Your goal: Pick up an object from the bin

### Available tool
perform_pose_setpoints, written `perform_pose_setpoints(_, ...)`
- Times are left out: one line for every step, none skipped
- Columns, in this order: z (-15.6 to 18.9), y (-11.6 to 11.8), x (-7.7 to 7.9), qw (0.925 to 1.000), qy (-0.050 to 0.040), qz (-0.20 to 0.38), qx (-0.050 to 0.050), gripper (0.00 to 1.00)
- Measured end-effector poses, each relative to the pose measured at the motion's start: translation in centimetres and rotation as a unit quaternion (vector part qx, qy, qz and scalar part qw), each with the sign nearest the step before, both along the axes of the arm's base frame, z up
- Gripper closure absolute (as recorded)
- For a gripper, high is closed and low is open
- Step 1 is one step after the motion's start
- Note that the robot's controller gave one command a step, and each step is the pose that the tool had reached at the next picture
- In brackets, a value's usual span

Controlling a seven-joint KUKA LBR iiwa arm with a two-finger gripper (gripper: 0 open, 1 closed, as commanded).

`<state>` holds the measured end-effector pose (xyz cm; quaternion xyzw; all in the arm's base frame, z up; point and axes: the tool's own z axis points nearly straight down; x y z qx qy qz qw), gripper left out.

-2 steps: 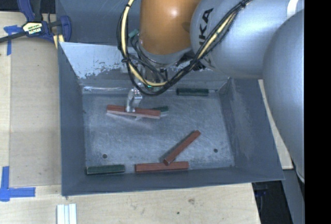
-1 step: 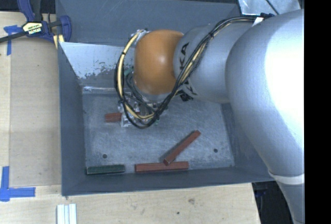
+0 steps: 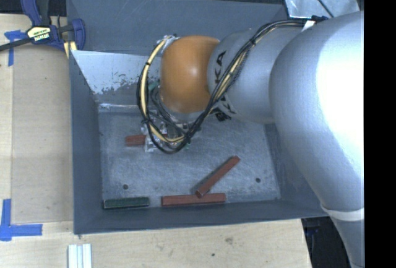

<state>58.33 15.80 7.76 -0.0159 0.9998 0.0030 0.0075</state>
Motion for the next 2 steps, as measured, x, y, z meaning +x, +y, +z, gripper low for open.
perform_pose_setpoints(4.5, 0.2, 0.0, 0.9999, 0.0089, 0.013, -0.004, 1.0)
perform_pose_setpoints(11.4, 1.1, 0.9, 1.0, 0.0076, 0.004, -0.003, 1.0)
